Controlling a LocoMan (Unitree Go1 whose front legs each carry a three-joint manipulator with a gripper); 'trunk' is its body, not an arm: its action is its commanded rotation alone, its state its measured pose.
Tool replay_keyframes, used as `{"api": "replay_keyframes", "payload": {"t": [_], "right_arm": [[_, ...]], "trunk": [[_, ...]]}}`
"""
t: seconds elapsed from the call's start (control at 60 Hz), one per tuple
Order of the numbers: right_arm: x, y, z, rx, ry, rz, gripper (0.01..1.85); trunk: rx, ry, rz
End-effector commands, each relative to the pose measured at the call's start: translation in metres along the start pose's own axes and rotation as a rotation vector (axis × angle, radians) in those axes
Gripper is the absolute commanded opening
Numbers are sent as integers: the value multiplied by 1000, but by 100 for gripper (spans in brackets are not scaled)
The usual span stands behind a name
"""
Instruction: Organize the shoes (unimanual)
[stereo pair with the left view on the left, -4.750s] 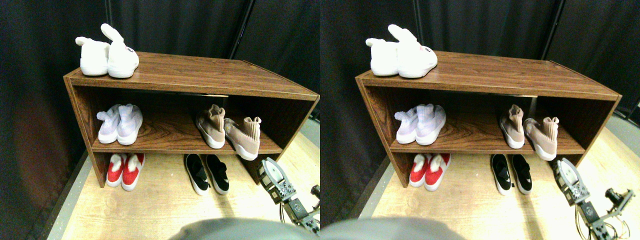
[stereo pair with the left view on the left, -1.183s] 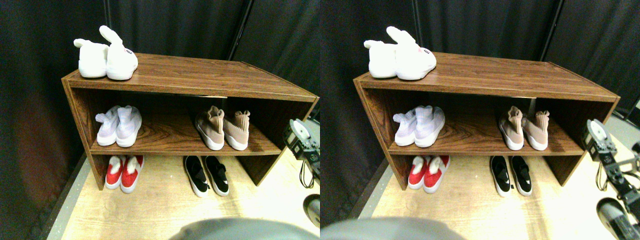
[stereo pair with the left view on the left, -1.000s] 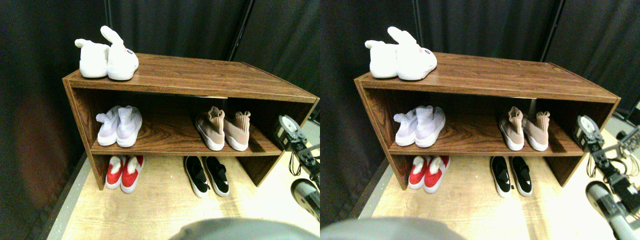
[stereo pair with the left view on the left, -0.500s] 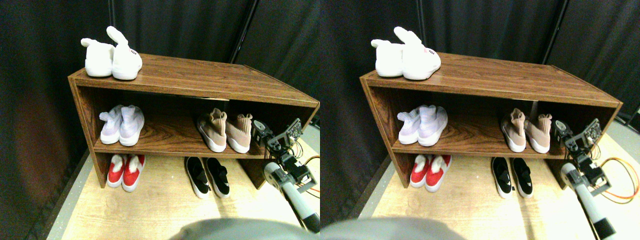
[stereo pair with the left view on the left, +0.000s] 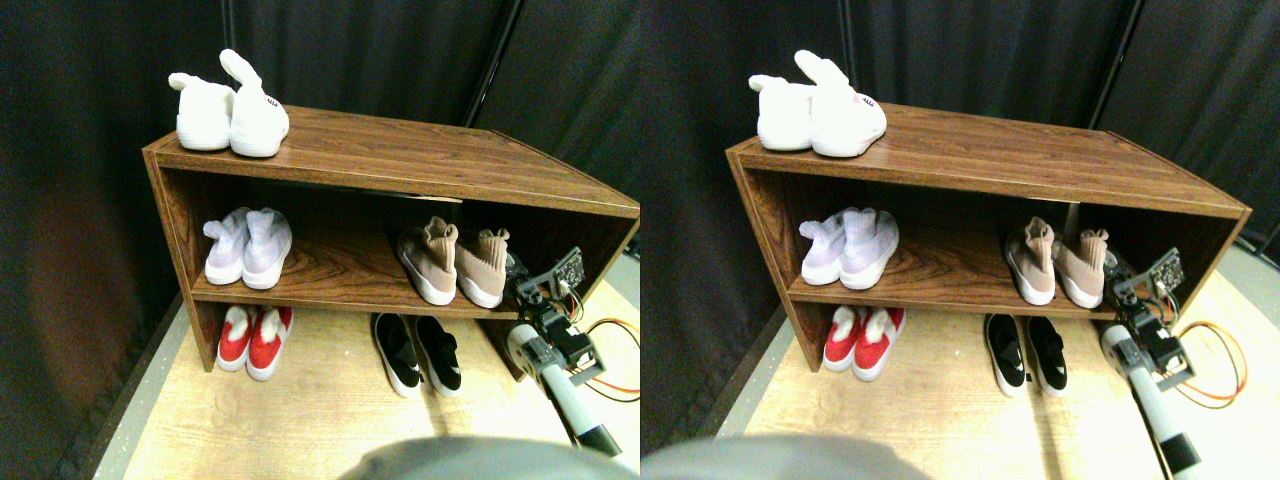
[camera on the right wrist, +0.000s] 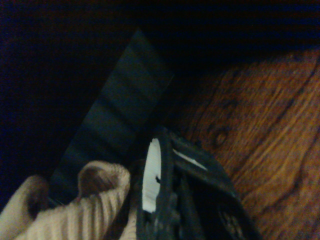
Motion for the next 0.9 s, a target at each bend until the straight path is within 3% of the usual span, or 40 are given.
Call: {"api": "replay_keyframes", "payload": {"t": [0.017, 0.433, 0.9], "right_arm": [[-4, 3, -8, 6, 40, 17, 6], [-12, 6, -21, 5, 63, 16, 6], [-6, 4, -9, -54, 13, 13, 6]], "trunk": [[-27, 20, 21], [-38, 22, 31], [-29, 23, 13]]}}
